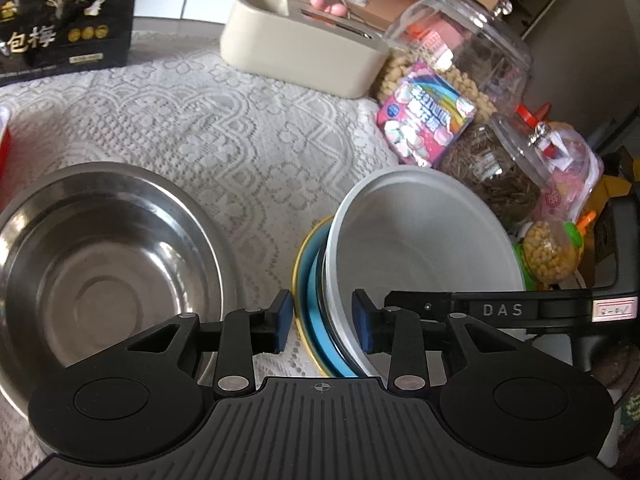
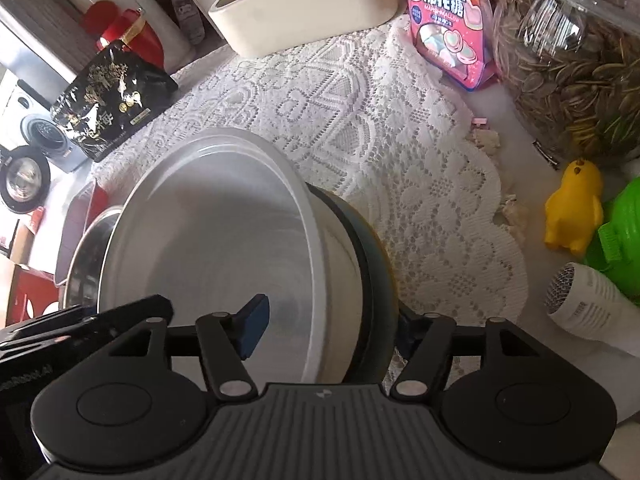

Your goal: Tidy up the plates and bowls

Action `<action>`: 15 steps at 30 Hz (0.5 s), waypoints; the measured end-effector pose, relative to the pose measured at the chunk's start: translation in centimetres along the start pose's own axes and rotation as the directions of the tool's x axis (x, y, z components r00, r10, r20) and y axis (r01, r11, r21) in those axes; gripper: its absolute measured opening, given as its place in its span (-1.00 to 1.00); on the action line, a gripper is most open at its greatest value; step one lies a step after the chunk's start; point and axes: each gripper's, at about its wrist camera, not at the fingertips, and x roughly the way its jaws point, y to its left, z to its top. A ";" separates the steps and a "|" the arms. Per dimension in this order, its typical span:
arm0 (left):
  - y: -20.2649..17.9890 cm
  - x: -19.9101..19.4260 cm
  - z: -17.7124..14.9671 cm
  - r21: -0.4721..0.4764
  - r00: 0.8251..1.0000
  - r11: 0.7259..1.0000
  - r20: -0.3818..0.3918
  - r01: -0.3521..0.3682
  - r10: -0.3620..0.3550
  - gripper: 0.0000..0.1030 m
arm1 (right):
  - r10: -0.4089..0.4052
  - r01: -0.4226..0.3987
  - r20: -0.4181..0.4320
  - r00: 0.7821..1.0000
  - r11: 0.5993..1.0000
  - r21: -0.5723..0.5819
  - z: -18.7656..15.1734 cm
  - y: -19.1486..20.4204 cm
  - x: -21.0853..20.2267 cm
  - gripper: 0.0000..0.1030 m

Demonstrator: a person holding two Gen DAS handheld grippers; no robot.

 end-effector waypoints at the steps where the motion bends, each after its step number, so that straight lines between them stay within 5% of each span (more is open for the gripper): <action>1: 0.0 0.3 0.0 0.006 1.000 1.000 -0.009 0.002 -0.002 -0.30 | 0.004 -0.004 0.001 1.000 1.000 -0.004 0.0 0.0 0.0 0.25; 15: 0.4 0.9 1.0 0.007 0.998 1.000 -0.065 0.004 -0.004 -0.22 | 0.079 -0.083 0.071 0.994 0.995 0.059 1.5 -0.6 -0.1 0.28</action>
